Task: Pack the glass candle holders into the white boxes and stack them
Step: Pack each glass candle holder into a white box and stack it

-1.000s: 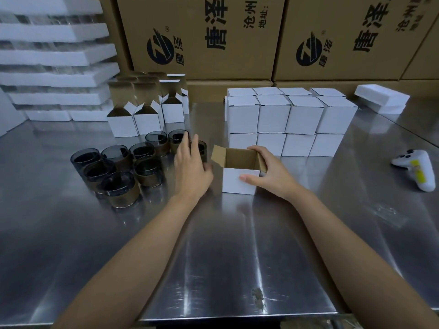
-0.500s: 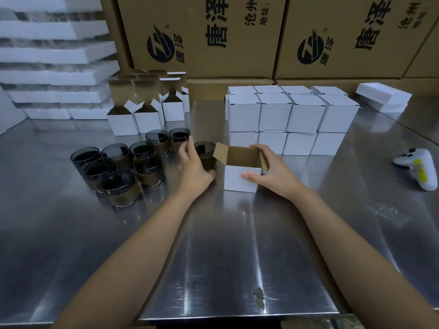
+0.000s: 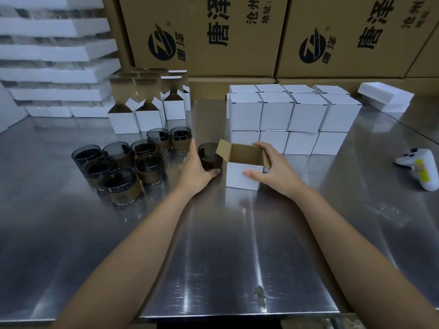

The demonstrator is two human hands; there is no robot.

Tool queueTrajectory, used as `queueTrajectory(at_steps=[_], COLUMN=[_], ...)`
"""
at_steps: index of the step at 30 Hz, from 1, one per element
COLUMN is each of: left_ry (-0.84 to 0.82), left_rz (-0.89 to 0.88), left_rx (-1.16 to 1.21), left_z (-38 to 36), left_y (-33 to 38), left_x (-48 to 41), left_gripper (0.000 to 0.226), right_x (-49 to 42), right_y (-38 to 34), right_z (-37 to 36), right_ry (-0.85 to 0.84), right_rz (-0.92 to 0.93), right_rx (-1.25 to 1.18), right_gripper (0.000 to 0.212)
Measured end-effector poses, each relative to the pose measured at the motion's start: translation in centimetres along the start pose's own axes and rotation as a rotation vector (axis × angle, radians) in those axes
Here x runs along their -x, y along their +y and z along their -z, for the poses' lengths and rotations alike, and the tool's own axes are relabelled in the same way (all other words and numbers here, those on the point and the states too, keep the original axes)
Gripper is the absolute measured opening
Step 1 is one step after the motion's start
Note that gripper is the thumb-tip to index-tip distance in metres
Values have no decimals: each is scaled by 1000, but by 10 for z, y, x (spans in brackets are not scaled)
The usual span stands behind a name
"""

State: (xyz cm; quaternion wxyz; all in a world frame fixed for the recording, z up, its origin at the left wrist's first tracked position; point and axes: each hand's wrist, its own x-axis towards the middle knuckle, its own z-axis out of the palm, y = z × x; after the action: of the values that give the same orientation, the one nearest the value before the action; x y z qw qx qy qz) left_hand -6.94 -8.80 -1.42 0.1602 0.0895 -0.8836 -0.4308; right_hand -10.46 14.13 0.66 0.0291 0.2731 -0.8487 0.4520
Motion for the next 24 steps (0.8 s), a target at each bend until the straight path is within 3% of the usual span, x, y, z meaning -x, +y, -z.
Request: queueTrajectory(at_steps=[3,9,13,18,24], left_ry=[77,382,413,399,359], left_rz=[-9,-60,-197,-506,-523], left_rx=[40,427,500,293,-140], left_z=[0,9,10,2,-9], left_y=[3,22,40,56,57], left_x=[1,13,27,43,45], left_gripper=[110,83,86,75,53], right_x=[0,1,0,0,0], right_y=[0,2,0,-5,-7], right_z=[0,-3,-7,-17,-26], right_ry=[1,31,36,56,52], right_rz=[-9,-55,-39,5,31], right_rx=[-10,-111,-113,-82,-118], right_gripper=[82,85,83,78,66])
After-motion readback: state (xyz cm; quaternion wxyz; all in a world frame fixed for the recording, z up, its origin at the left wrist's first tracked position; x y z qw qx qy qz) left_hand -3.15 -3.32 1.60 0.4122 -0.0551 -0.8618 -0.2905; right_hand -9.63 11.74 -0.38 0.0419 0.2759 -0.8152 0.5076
